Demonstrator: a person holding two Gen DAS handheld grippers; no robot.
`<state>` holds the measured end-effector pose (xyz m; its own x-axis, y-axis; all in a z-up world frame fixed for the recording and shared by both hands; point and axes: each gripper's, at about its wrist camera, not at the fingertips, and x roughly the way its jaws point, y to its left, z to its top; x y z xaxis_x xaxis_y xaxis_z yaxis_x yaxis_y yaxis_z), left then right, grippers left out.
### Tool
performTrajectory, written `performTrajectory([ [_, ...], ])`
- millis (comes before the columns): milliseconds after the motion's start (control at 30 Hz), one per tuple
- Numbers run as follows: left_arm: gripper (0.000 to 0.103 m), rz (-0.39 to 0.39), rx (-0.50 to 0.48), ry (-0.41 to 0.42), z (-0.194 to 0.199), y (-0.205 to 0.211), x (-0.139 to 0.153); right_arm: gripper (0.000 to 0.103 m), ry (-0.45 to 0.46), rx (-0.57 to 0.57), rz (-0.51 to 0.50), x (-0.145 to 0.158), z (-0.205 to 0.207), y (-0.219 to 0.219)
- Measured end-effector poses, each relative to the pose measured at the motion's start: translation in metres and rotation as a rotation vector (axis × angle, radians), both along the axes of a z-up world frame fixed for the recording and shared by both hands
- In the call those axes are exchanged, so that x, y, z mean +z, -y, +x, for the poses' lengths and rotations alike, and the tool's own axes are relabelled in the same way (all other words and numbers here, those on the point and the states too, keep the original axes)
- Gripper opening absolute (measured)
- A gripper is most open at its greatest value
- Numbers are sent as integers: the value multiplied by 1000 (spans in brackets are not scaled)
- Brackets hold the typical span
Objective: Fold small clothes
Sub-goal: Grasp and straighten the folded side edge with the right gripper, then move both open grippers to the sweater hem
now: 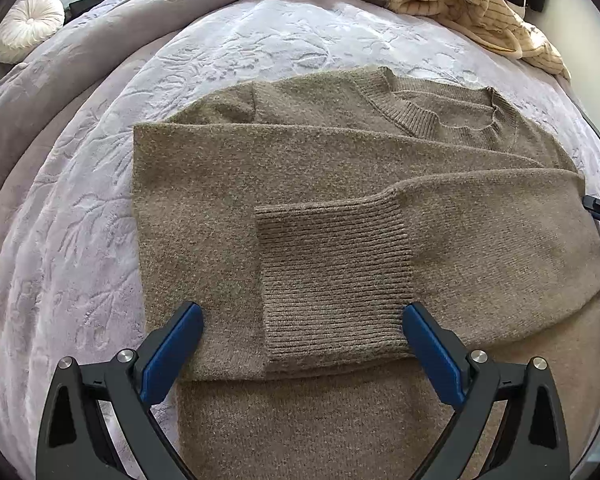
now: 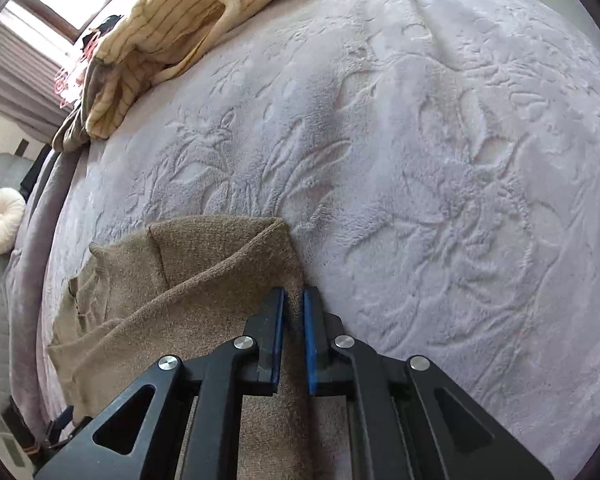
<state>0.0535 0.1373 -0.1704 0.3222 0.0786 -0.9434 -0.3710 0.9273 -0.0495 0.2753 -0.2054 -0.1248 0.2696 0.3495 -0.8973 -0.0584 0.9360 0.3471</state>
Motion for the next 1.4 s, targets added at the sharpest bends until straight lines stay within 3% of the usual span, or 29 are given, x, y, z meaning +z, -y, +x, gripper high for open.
performTrajectory([
  [100, 100, 16, 9, 3, -2, -4, 5, 13, 16, -14, 16, 21, -20, 7],
  [200, 100, 17, 27, 1, -6, -9, 7, 13, 53, 117, 35, 37, -48, -6],
  [300, 100, 25, 33, -13, -12, -11, 4, 12, 2, 202, -22, 20, -70, -21],
  [400, 100, 41, 35, -22, -24, -11, 10, 12, -16, 189, -28, 4, -87, -14],
  [533, 100, -30, 66, -33, -50, -15, 17, 13, -7, 142, -6, 18, -100, -1],
  [633, 100, -32, 64, -57, -62, -10, 21, 27, 4, 174, -53, 32, -113, -1],
  [700, 100, -42, 59, -64, -68, -4, 25, 45, 0, 189, -53, 39, -126, 4],
  [867, 100, -102, 56, -50, -79, 14, 37, 45, -53, 209, -29, 47, -156, 13],
  [967, 100, -85, 57, -27, -87, 25, 48, 46, -95, 216, -13, 47, -171, 17],
  [1033, 102, -41, 65, -25, -93, 33, 56, 49, -117, 224, -7, 46, -178, 18],
  [1133, 102, -36, 74, -47, -98, 40, 60, 60, -128, 243, -1, 48, -188, 17],
  [1200, 102, -33, 83, -93, -98, 42, 58, 76, -135, 263, 18, 50, -193, 15],
  [1233, 102, -43, 93, -110, -101, 43, 57, 79, -140, 272, 28, 51, -195, 14],
  [1400, 102, -55, 142, -143, -120, 49, 53, 79, -176, 332, 66, 51, -207, 10],
])
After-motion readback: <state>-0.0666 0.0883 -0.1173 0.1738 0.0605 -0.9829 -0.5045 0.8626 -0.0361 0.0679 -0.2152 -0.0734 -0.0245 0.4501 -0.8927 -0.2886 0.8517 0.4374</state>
